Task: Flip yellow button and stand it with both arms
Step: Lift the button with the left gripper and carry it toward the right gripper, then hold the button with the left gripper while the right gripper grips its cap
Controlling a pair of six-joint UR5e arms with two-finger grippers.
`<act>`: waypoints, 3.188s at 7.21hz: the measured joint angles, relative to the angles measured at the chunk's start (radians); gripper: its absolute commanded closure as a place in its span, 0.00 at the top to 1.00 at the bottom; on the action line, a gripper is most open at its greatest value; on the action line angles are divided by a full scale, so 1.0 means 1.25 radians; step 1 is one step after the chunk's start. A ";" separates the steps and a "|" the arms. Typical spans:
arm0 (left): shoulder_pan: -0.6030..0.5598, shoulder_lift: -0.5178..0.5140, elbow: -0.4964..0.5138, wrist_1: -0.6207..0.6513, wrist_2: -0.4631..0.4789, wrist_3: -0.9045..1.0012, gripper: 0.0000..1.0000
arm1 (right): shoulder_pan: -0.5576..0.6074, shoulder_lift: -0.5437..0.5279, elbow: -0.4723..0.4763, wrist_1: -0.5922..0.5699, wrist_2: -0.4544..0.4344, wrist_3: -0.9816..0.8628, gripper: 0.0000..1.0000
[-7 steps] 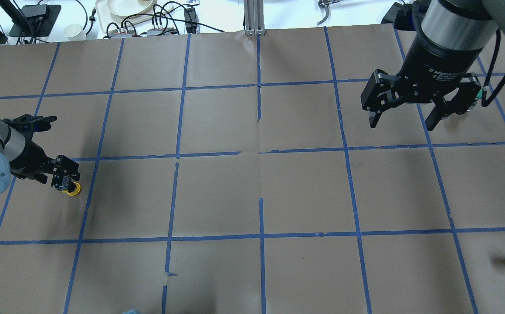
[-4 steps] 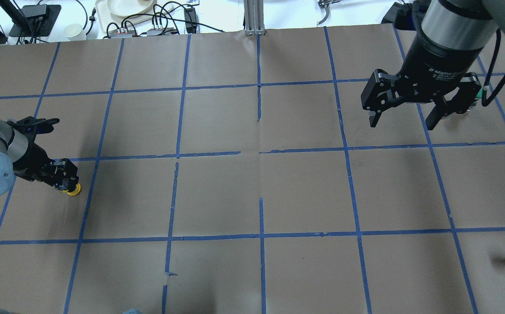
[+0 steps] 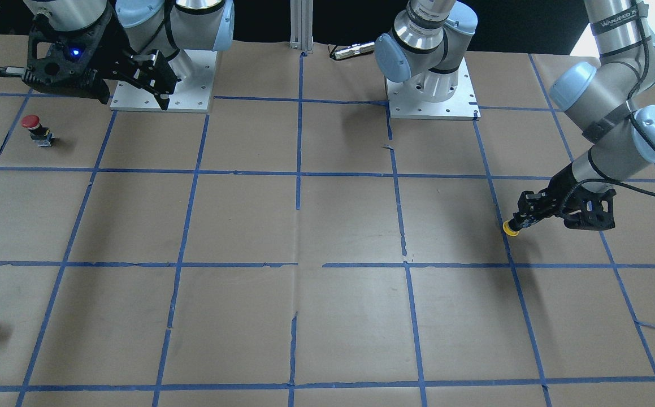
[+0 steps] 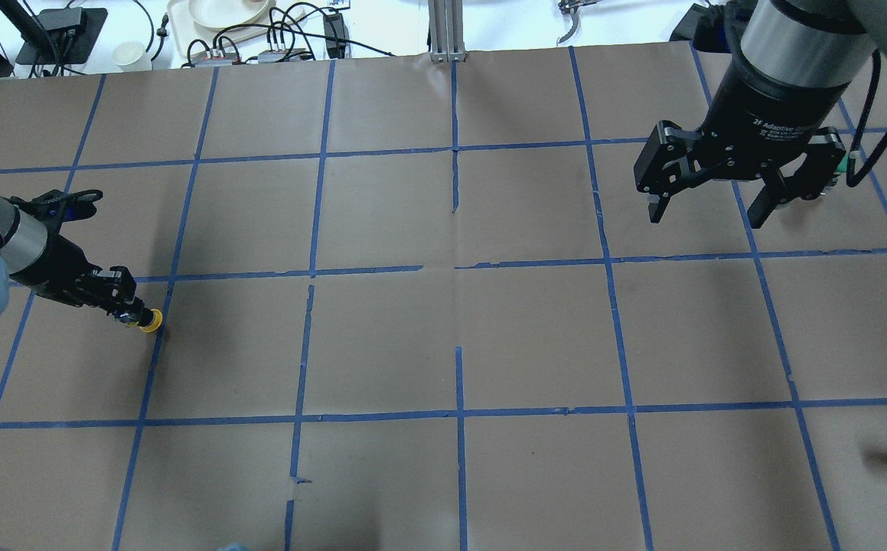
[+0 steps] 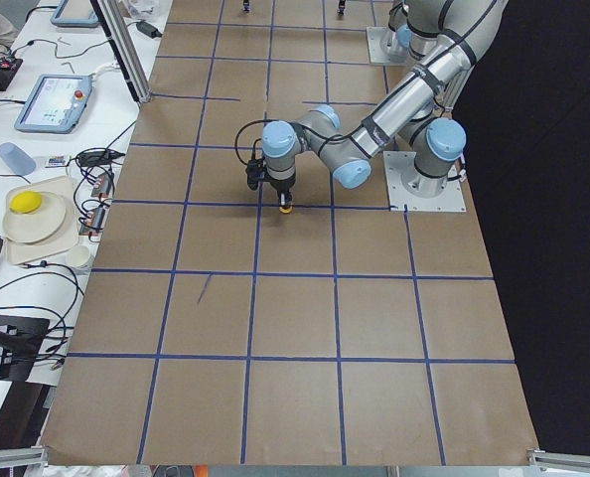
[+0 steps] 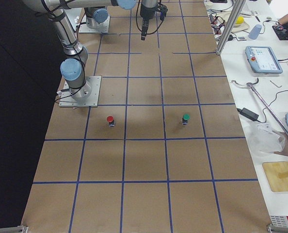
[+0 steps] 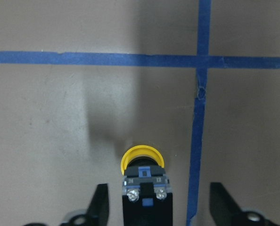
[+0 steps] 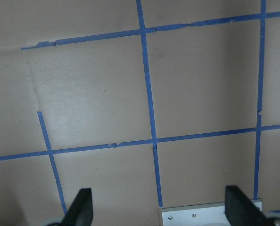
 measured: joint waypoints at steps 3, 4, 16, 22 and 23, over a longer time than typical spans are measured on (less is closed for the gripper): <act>-0.079 0.006 0.036 -0.148 -0.345 0.002 0.15 | -0.045 0.005 -0.001 0.003 0.054 0.032 0.99; -0.129 0.007 0.026 -0.167 -0.484 -0.001 0.15 | -0.076 0.005 -0.001 0.005 0.127 0.073 1.00; -0.548 0.024 -0.046 -0.166 -1.352 -0.036 0.15 | -0.118 0.025 -0.007 0.060 0.534 0.376 0.98; -0.542 0.023 -0.043 -0.080 -1.351 -0.142 0.16 | -0.117 0.014 -0.005 0.100 0.593 0.379 0.89; -0.542 0.022 -0.042 -0.078 -1.351 -0.145 0.16 | -0.117 0.013 -0.007 0.101 0.596 0.379 0.78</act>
